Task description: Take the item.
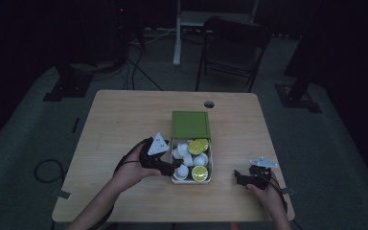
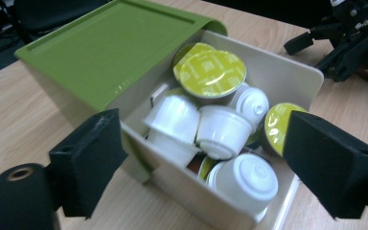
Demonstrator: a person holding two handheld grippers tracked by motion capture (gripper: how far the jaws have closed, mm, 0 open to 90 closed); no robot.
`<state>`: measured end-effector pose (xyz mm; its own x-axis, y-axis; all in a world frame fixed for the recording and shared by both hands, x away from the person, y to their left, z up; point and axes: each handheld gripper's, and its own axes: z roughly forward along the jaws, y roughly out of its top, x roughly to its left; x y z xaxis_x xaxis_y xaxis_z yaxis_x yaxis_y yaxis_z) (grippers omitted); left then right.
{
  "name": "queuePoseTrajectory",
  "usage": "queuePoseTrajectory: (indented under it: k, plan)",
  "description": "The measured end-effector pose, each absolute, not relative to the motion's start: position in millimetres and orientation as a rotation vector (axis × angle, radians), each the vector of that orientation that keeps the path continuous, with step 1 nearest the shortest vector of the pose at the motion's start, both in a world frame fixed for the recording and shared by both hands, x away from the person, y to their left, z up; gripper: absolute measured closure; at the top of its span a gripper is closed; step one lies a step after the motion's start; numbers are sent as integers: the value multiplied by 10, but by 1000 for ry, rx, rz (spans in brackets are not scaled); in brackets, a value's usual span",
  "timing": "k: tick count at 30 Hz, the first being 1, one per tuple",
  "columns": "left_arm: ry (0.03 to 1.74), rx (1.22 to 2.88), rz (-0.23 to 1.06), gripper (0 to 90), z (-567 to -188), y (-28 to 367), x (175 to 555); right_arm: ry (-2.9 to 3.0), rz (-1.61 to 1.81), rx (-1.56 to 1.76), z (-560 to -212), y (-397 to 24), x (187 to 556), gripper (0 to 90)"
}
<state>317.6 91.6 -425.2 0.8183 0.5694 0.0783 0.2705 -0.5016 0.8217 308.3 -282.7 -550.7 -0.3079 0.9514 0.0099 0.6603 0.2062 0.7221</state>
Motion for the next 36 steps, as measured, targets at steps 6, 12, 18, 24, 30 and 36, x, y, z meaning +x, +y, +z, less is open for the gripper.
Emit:
queuePoseTrajectory:
  k: [6, 12, 18, 24, 30, 36]
  plan:
    - [593, 2131, 415, 157, -4264, 749, 3224, 2045, 883, 1495, -5507, -2826, 3083, 115]
    - [595, 2133, 395, 156, -4298, 616, 3283, 2046, 883, 1494, -5507, -2827, 3084, 115]
    - [602, 2154, 401, 156, -4343, 538, 3362, 2045, 883, 1493, -5508, -2827, 3084, 115]
    - [601, 2159, 368, 157, -4402, 460, 3410, 2045, 883, 1491, -5508, -2828, 3085, 115]
    - [629, 2158, 336, 157, -4439, 383, 3490, 2047, 882, 1493, -5507, -2828, 3084, 115]
    - [640, 2159, 328, 157, -4472, 331, 3568, 2046, 882, 1493, -5507, -2828, 3084, 115]
